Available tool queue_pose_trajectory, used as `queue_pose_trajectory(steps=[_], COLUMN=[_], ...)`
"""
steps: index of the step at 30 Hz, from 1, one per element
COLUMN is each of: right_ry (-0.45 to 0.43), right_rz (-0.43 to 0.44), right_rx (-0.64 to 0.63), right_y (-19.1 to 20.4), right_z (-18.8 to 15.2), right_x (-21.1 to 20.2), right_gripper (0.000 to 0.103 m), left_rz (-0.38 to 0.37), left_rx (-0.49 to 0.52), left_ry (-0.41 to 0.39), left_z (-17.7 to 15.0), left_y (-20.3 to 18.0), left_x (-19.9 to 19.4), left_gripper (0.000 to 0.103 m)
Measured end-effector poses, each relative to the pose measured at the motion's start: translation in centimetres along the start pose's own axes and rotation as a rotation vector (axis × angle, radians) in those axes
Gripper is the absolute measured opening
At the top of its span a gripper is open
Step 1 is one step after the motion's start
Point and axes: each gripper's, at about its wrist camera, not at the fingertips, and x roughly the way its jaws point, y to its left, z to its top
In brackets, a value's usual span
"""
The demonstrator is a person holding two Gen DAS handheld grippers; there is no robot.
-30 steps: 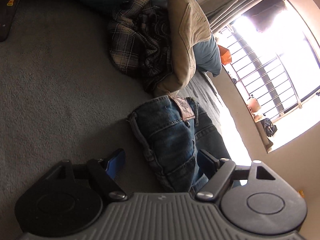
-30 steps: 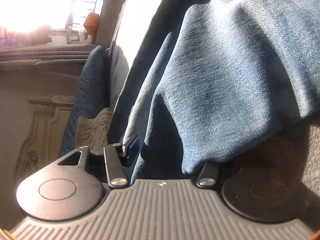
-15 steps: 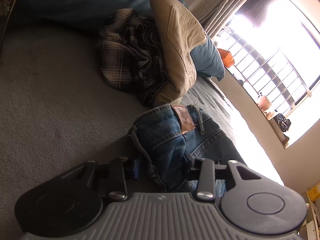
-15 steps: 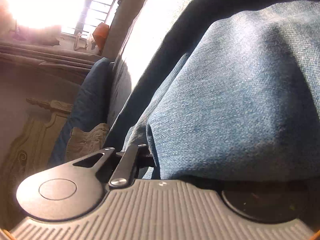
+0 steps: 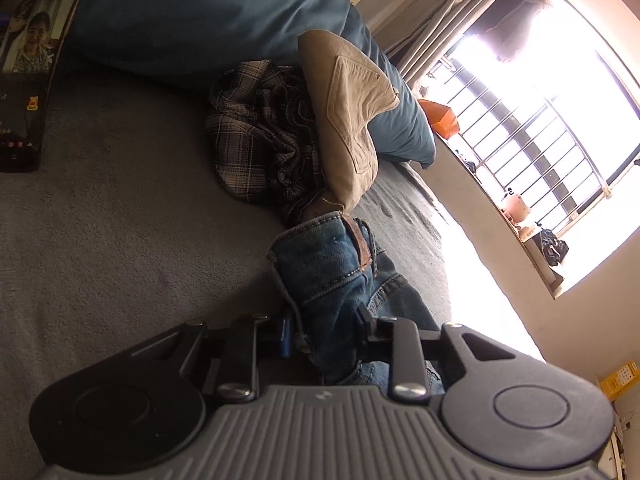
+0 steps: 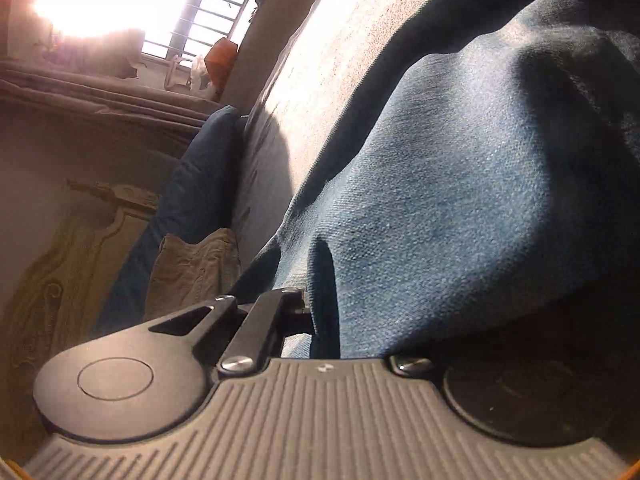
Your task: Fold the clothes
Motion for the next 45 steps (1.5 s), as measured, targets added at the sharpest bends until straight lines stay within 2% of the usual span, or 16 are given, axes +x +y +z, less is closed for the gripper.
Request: queue_pose_trajectory(steps=[4,11,15,16,17,21,23,26,28,31,33,36,40,42,45], right_ry=[0.059,0.211,0.281,0.299,0.316,0.382,0.416,0.495,0.565,0.640,0.635,0.591,0.538,0.553,0.607], right_rz=[0.014,0.031,0.012,0.006,0.000,-0.020,-0.033,-0.066,-0.083,-0.069,-0.034,0.025,0.087,0.115,0.093], right_rx=[-0.005,-0.025,-0.029,-0.023,-0.017,-0.015,-0.047,-0.106,-0.185,-0.394,-0.574,-0.811,-1.122,-1.250,-1.365], right_y=[0.2,0.0,-0.8,-1.0,-1.3,-1.8,-1.4,-0.8,0.4,4.4,8.3,13.8,20.7,22.7,24.4], right_z=[-1.7,-6.1,-6.9,-6.8,-6.8,-6.7,-6.5,-6.5,-6.7,-7.4,-7.9,-9.1,-11.6,-12.8,-14.2], right_x=[-1.6,-4.3,-4.3,-4.2,-4.2,-4.6,-5.7,-7.8,-8.9,-9.8,-9.4,-7.8,-2.6,0.8,6.0], right_gripper=[0.005,0.005,0.006,0.010,0.014,0.028,0.045,0.050,0.050,0.050,0.050,0.050,0.051,0.051,0.051], left_rz=[0.015,0.092,0.123,0.135,0.152,0.168,0.180,0.202,0.208,0.199,0.191,0.182,0.166,0.162,0.162], left_rx=[-0.001,-0.034,-0.063,-0.052,-0.058,-0.026,0.013,0.062,0.099,0.180,0.243,0.298,0.377,0.417,0.469], left_ry=[-0.002,0.021,0.105,0.132,0.148,0.129,0.107,0.084,0.066,0.049,0.050,0.054,0.049,0.038,0.028], left_z=[-0.1,-0.8,-1.7,-1.8,-1.9,-1.2,-0.5,0.7,1.3,1.5,1.4,1.0,0.5,0.2,-0.2], left_y=[1.4,5.3,7.9,8.2,8.7,10.0,10.5,11.3,11.5,10.5,9.4,8.1,7.0,6.6,6.2], left_x=[-3.8,-10.9,-12.1,-11.9,-11.9,-15.1,-17.2,-19.5,-20.4,-19.9,-18.5,-16.0,-13.0,-12.2,-11.1], left_gripper=[0.029,0.028,0.032,0.033,0.039,0.060,0.066,0.069,0.071,0.078,0.083,0.084,0.084,0.083,0.078])
